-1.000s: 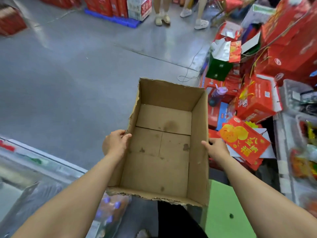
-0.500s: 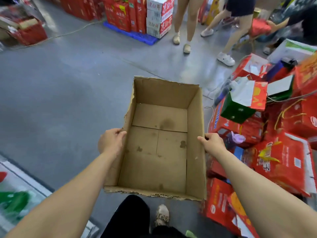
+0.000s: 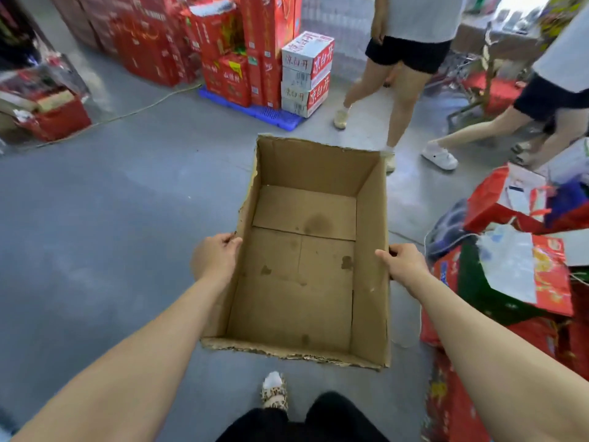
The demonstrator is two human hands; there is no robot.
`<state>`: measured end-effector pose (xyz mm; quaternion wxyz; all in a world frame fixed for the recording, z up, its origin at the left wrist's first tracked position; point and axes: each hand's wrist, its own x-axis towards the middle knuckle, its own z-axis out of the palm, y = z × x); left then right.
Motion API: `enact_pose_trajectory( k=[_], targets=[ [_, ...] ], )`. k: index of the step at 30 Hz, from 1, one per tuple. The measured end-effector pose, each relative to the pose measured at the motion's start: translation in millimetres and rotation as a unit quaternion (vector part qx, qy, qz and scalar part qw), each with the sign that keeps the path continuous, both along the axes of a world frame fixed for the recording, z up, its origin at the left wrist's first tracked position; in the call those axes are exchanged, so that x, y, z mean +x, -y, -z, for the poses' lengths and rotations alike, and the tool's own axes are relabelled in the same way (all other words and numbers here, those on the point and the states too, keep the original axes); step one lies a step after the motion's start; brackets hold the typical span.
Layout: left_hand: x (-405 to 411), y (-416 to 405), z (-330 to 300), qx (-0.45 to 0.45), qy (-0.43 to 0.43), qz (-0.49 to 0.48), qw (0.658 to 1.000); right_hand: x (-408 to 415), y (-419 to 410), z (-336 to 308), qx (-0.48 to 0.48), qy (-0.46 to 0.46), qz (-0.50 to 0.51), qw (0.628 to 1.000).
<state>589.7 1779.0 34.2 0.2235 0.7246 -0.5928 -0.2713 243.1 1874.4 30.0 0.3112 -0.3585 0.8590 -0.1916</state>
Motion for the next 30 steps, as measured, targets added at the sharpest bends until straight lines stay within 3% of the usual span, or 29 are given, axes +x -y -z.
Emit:
enact_pose_trajectory(
  k=[13, 24, 30],
  targets=[
    [-54, 335, 11, -0.015, 0.028, 0.024, 0.999, -61, 330, 18, -0.014, 0.047, -0.018, 0.999],
    [-123, 619, -24, 0.011, 0.000, -0.024, 1.000, -124, 623, -21, -0.009, 0.036, -0.011, 0.999],
    [-157, 789, -19, -0.005, -0.002, 0.006, 1.000, -154, 776, -19, -0.018, 0.046, 0.010, 0.999]
  ],
)
